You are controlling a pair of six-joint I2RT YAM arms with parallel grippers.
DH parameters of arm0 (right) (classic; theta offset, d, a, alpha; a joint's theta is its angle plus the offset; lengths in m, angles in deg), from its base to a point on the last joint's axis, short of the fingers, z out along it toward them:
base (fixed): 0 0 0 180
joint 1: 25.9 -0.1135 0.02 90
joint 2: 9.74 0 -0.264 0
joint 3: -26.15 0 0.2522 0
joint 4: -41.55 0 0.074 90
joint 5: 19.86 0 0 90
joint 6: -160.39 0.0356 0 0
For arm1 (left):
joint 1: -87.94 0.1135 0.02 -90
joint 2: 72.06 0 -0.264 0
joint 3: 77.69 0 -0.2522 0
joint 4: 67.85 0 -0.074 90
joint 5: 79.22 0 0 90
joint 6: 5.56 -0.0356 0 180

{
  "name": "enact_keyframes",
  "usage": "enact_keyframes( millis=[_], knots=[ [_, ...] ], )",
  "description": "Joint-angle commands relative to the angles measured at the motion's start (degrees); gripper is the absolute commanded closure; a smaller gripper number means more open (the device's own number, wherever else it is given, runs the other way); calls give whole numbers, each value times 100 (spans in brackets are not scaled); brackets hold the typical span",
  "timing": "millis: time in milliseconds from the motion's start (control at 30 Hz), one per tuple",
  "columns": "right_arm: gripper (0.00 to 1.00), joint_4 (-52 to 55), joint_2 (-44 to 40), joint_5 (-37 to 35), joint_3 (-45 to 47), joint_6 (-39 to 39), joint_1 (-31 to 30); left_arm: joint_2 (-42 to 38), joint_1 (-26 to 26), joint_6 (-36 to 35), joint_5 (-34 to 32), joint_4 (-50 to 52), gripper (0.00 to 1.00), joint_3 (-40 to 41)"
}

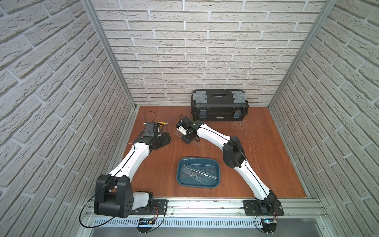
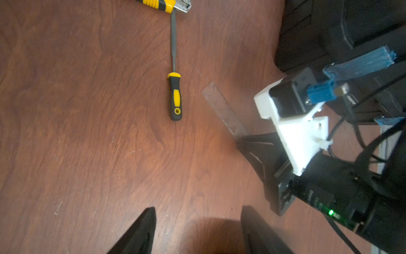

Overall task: Put the scattered rulers into the storage box
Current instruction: Move the ruler to the center of the board.

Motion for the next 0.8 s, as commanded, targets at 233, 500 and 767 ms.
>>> enact_keyframes(
  millis=[233, 500, 767],
  knots=[
    [98, -27, -220, -88, 1338, 228, 32, 65, 32, -7, 58, -227, 33, 119],
    [98, -474, -891, 106, 2420, 380, 165, 892, -30, -569, 4, 241, 34, -907],
    [95, -873, -1397, 312, 3119, 355, 324, 2856, -378, -920, 483, 345, 39, -2397]
  ],
)
